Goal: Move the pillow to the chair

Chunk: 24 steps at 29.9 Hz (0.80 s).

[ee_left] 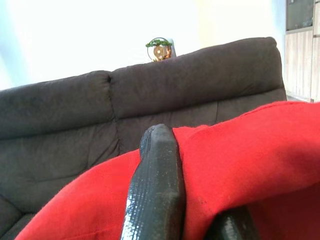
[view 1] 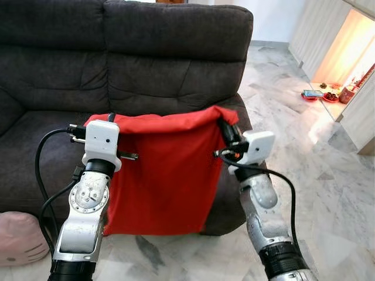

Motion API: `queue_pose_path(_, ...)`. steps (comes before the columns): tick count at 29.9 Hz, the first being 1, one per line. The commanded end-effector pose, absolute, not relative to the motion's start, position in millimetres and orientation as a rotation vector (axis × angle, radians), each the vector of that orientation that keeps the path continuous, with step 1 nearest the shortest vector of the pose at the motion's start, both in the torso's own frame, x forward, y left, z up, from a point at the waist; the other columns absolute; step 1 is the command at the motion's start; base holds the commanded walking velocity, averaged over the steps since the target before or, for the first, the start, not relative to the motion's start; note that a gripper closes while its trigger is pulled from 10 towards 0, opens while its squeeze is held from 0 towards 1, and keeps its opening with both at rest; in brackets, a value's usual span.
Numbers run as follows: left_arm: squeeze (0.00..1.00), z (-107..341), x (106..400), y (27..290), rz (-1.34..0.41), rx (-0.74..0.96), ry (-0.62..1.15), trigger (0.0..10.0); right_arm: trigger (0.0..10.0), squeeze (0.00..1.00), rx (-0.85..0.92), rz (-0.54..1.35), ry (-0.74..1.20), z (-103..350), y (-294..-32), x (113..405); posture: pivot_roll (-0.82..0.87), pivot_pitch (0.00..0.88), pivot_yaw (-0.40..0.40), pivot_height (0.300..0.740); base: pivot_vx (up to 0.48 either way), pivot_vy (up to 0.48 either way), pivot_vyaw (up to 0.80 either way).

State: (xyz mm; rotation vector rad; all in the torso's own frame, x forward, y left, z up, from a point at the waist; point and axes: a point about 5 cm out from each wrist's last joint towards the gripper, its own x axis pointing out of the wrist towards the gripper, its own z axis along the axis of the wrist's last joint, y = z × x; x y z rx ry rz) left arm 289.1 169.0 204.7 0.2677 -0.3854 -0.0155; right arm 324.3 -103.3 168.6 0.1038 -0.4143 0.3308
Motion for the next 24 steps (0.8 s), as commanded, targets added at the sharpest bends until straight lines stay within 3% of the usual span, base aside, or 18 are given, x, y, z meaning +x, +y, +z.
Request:
queue_pose_path(1,0.0,239.9,284.2,162.4,-0.008,0.268,-0.544,10.0,10.0,0.0,0.113,0.318,-0.495,190.0,-107.0,325.5,0.17,0.002,-0.055,0.74,0.0,0.0,0.0)
queue_pose_path(24,0.0,248.7,284.4,162.4,-0.009,0.274,-0.567,10.0,10.0,0.0,0.125,0.33,-0.507,200.6,-104.4,323.5,0.17,0.002,-0.053,0.74,0.259,0.0,0.0)
